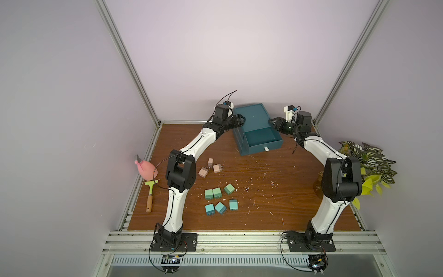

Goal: Place the plugs into the drawer by color
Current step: Adjust the storage box at the center of the board, then pick up the plug from the center of the board.

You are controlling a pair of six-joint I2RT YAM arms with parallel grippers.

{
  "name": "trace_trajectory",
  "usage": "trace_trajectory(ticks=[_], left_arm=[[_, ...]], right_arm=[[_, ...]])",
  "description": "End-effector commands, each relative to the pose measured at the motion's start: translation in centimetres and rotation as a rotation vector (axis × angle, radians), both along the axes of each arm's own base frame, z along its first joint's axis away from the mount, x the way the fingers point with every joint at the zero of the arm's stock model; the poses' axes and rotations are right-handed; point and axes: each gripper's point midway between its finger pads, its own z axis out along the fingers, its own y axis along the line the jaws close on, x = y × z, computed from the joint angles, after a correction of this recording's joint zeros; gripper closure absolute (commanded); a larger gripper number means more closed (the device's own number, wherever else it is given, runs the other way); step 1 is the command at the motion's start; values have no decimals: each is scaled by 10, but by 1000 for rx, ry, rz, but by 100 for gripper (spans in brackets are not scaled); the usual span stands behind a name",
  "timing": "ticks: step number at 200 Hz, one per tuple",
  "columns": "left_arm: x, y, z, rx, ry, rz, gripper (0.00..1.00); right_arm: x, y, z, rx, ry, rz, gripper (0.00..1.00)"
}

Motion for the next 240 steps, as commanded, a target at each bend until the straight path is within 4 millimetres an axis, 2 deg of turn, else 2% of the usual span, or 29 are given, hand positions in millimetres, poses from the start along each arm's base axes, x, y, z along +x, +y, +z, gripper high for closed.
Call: trace_trajectory(ticks=[1,50,84,109,133,147,160,179,193,210,240], left_arm=[[-8,-27,13,-36,-33,-76,39],[-13,-35,12,-35,-29,-90,40],[-17,-31,12,-14,-26,-79,41],[-17,-12,19,22,-36,-42,41],[-17,18,31,60,-49,16,41],[-22,35,35,105,-61,52,41],[-28,49,40,141,-76,79,41],[-39,64,45,189,-89,108,41],[-47,75,47,225,-93,132,41],[-55,92,46,270,-91,177,40],[-63,125,40,333,-81,262,40]], right_arm=[[-17,10,36,34,-87,37,51],[-40,18,46,40,-114,41,53],[-39,12,41,-9,-107,10,53],[-39,-5,50,-76,-113,-57,53],[-43,-22,73,-138,-142,-153,53],[-47,-26,84,-175,-156,-196,53],[-54,-20,93,-215,-174,-210,54],[-69,9,100,-279,-212,-182,54],[-84,45,99,-340,-231,-128,54],[-104,96,86,-404,-244,-24,54],[-147,191,49,-537,-324,273,54]])
